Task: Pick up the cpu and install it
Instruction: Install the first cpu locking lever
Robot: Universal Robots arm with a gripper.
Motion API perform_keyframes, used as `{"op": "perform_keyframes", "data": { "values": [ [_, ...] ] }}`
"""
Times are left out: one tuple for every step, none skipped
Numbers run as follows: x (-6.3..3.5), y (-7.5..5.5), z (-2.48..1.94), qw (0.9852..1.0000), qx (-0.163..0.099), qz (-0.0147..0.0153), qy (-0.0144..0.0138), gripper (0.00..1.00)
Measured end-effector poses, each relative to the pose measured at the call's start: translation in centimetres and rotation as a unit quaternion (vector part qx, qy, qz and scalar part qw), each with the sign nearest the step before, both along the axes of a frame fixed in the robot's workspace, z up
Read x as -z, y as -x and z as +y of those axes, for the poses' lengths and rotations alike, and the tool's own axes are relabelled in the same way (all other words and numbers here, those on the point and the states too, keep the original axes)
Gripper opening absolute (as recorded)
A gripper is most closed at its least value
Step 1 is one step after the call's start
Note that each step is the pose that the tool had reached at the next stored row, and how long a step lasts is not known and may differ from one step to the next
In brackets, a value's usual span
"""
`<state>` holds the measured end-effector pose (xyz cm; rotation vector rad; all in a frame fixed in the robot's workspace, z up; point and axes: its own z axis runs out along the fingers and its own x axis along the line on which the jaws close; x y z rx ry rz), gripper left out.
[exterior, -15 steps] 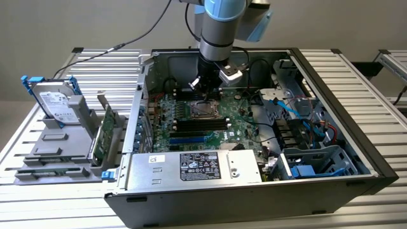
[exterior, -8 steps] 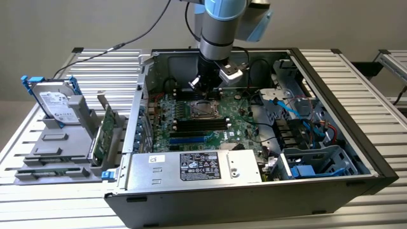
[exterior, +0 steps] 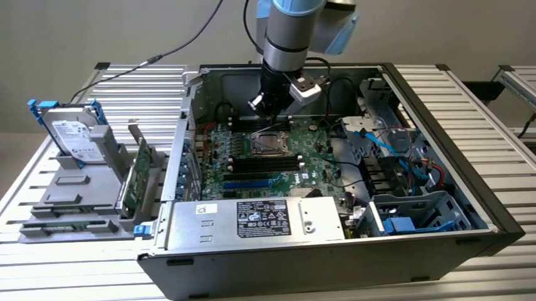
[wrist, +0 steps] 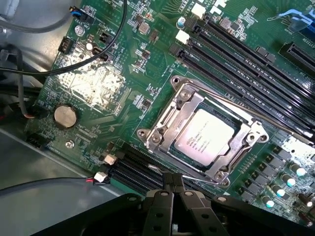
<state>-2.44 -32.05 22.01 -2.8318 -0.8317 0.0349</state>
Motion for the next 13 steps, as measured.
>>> {"op": "perform_keyframes", "data": {
  "values": [
    [-0.13,0.0,0.00,1.0000,0.000,0.0015,0.0000,0.11],
    [-0.26,0.0,0.00,1.0000,0.000,0.0029,0.0000,0.11],
    [-0.43,0.0,0.00,1.0000,0.000,0.0041,-0.0001,0.11],
    [-0.63,0.0,0.00,1.0000,0.000,0.0049,-0.0001,0.11],
    [-0.81,0.1,0.00,1.0000,0.000,0.0052,-0.0003,0.11],
    [-0.93,0.3,0.00,1.0000,0.000,0.0052,-0.0007,0.11],
    [-1.02,0.5,0.00,1.0000,0.000,0.0052,-0.0009,0.11],
    [-1.07,0.9,0.00,1.0000,0.000,0.0052,-0.0013,0.11],
    [-1.14,1.2,0.00,1.0000,0.000,0.0052,-0.0017,0.11],
    [-1.25,1.6,0.00,1.0000,0.000,0.0053,-0.0020,0.11],
    [-1.40,1.9,0.00,1.0000,0.000,0.0052,-0.0026,0.11],
    [-1.59,2.3,0.00,1.0000,0.000,0.0052,-0.0033,0.11],
    [-1.78,2.6,0.00,1.0000,0.000,0.0052,-0.0040,0.11]
  ]
}}
